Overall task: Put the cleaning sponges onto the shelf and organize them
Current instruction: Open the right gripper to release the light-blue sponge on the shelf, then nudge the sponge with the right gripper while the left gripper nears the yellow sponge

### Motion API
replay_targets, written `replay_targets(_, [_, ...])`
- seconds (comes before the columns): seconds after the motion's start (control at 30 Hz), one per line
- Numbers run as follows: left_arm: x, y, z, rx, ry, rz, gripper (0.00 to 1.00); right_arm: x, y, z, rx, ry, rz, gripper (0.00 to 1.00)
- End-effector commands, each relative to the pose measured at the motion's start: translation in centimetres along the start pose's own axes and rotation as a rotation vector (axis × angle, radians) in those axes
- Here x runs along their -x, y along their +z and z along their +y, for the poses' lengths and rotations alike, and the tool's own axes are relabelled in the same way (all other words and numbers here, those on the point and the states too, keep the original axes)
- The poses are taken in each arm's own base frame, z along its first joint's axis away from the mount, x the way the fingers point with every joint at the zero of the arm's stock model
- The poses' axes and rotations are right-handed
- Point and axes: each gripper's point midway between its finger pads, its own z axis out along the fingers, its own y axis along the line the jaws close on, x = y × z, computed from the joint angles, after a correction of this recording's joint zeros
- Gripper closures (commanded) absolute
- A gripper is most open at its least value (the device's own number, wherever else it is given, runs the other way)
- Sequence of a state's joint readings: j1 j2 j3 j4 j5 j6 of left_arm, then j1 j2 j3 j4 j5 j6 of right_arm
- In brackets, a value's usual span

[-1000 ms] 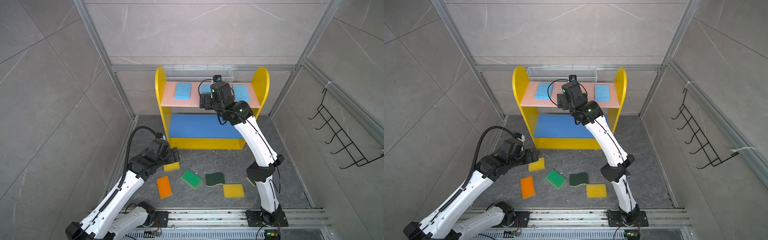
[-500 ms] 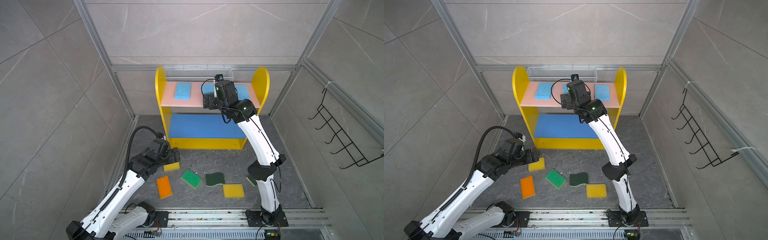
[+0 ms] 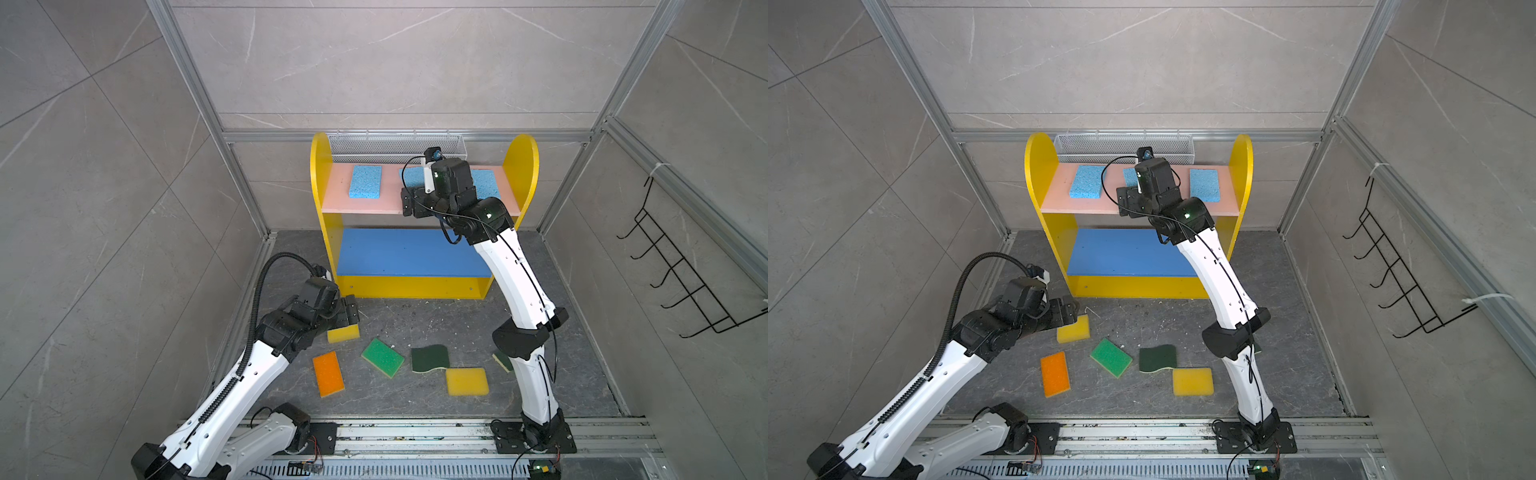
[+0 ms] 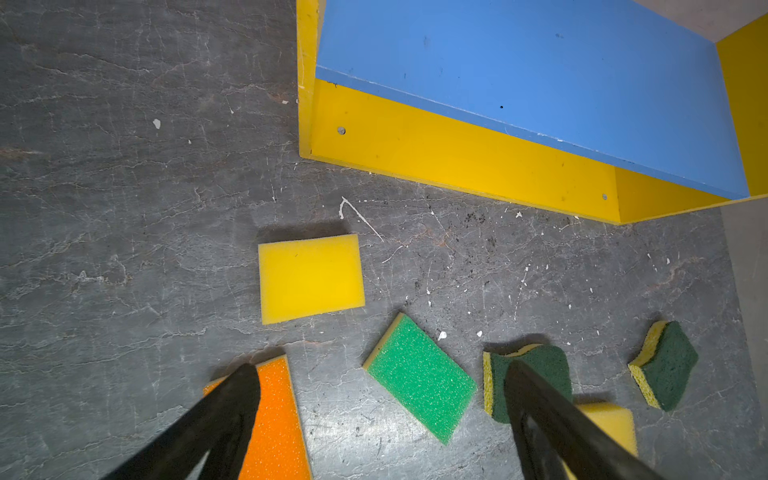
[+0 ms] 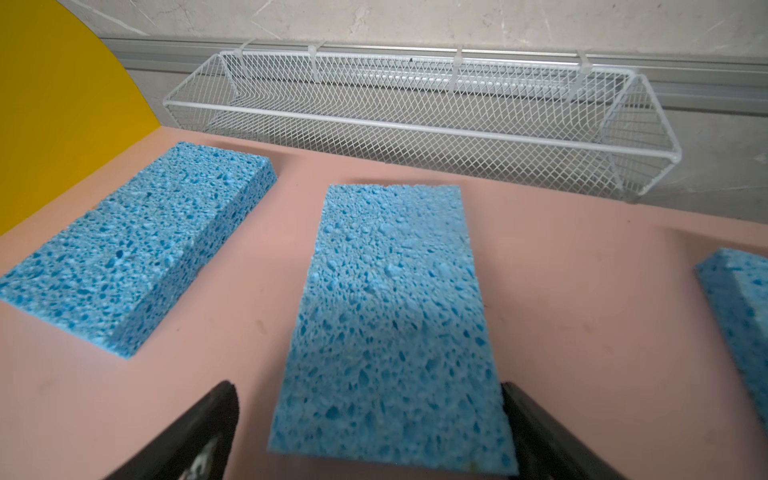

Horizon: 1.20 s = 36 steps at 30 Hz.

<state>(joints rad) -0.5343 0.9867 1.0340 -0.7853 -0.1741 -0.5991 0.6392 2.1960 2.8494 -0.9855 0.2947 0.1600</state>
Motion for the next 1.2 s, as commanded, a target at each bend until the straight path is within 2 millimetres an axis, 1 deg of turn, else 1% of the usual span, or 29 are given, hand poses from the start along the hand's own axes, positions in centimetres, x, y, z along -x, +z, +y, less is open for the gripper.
replay_targets(0.0, [1.0,-1.0,-0.3,-0.008,-0.006,-0.034,0.06,-4.0,2.1,0.5,0.002,-0.023,0.131,0.08])
replay_targets(0.13, [0.9,-1.1,-0.3,-0.012,-0.007,-0.033,0.06,-4.5,2.1,0.1,-0.023,-0.024,0.148,0.2])
replay_targets(0.27, [1.0,-1.5,-0.2,-0.02,-0.009,-0.048,0.06,-5.0,2.1,-0.8,-0.073,-0.004,0.165,0.26])
replay_targets(0.33, [1.1,-1.8,-0.2,-0.027,-0.012,-0.062,0.06,-5.1,1.9,-1.0,-0.085,0.013,0.169,0.28])
replay_targets(0.47, [1.2,-2.2,-0.1,-0.034,-0.005,-0.08,0.05,-4.9,1.1,-1.0,-0.114,0.019,0.162,0.28])
replay_targets(0.63, [1.1,-2.4,-0.2,-0.04,0.014,-0.081,0.05,-4.6,-0.3,-0.3,-0.139,0.029,0.146,0.25])
replay_targets(0.73, [1.0,-2.6,-0.3,-0.055,0.015,-0.082,0.05,-4.7,-0.6,-0.4,-0.18,0.022,0.142,0.24])
replay_targets(0.9, [0.9,-3.1,-0.2,-0.066,0.019,-0.097,0.05,-5.1,-0.2,-0.8,-0.221,0.033,0.141,0.23])
replay_targets(1.17, [0.7,-3.6,0.3,-0.065,0.019,-0.113,0.05,-5.3,1.1,-0.5,-0.222,0.033,0.133,0.2])
